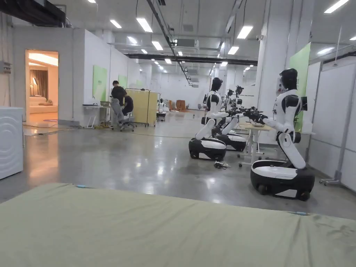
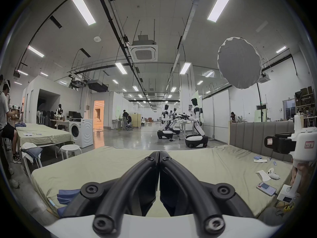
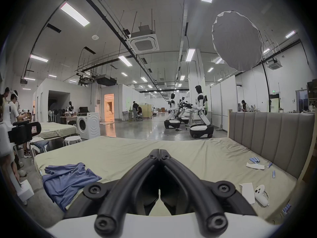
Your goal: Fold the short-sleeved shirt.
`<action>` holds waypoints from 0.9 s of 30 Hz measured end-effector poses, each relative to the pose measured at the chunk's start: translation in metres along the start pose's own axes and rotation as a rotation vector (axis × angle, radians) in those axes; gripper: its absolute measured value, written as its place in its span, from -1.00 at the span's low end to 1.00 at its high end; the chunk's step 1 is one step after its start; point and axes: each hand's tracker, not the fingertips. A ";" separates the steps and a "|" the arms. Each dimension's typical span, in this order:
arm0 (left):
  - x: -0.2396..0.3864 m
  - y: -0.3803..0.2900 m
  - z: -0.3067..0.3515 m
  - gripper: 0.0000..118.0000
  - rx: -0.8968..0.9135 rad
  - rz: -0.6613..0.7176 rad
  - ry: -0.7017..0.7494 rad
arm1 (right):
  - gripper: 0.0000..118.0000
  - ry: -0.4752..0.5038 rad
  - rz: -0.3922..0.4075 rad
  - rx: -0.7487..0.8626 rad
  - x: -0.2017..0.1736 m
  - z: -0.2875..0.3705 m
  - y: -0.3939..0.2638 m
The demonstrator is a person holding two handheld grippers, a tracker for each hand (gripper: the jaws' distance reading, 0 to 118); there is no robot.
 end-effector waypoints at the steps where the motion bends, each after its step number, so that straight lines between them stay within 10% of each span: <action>1: -0.001 0.000 0.000 -0.98 0.000 0.001 0.006 | -1.00 -0.001 0.005 0.001 0.001 0.000 0.000; 27: -0.011 -0.004 -0.004 -0.98 -0.044 0.008 0.036 | -1.00 -0.067 0.056 -0.054 0.017 0.001 -0.010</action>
